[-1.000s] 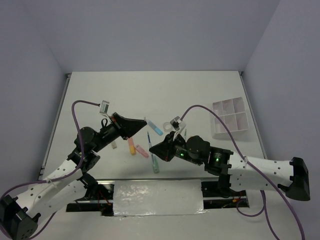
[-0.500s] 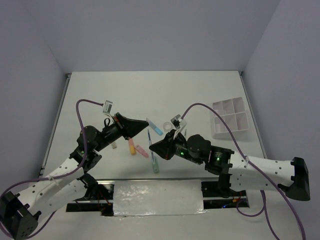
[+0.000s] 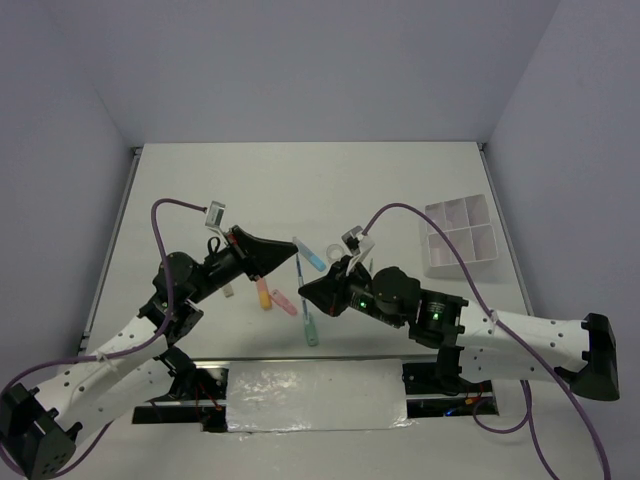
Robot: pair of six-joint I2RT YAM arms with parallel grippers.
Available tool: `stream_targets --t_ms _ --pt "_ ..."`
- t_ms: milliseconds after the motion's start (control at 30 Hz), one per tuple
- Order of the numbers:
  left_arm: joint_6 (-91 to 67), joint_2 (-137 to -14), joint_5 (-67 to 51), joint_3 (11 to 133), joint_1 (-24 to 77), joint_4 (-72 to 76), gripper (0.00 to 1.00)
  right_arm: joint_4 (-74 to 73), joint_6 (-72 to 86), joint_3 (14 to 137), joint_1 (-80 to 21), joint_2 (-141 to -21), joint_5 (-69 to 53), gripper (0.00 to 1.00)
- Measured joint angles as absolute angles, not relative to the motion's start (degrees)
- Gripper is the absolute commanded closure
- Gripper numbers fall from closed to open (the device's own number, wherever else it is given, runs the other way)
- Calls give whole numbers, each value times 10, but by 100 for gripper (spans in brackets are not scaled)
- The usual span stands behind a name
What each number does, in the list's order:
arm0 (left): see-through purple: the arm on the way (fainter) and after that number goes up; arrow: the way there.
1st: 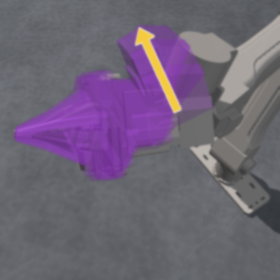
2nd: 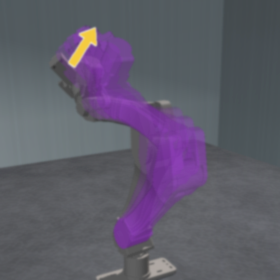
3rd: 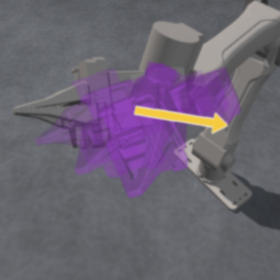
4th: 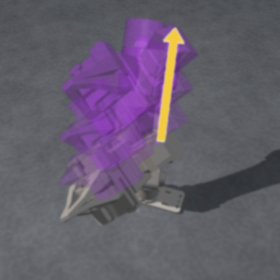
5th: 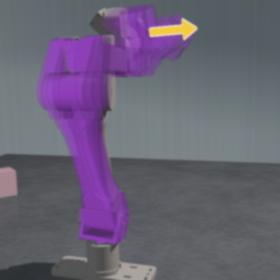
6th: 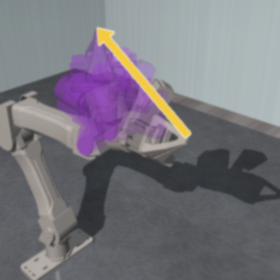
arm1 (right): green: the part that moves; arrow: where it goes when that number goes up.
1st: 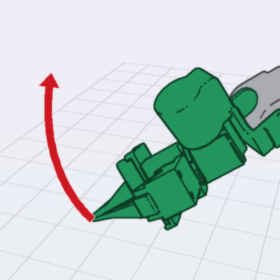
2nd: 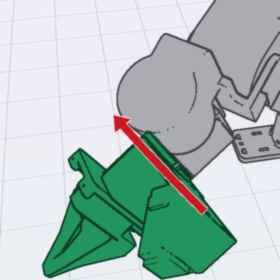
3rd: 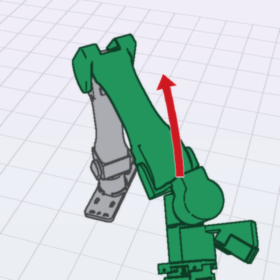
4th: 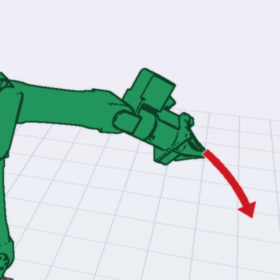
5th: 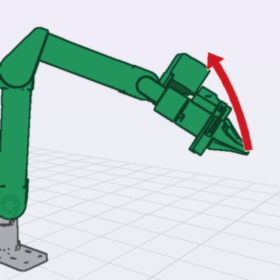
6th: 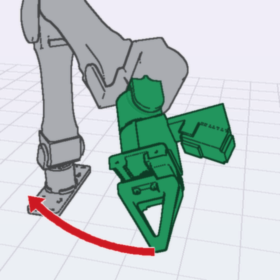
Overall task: Sort the stationery into containers
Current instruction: Close the pen cap on the pen.
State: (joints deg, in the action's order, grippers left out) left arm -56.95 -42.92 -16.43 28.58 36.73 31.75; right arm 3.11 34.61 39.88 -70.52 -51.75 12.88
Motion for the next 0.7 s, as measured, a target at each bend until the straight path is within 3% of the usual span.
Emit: stream_targets --t_ms 700 --pt "-551 -424 -164 286 370 312 100 21 345 408 -705 -523 130 100"
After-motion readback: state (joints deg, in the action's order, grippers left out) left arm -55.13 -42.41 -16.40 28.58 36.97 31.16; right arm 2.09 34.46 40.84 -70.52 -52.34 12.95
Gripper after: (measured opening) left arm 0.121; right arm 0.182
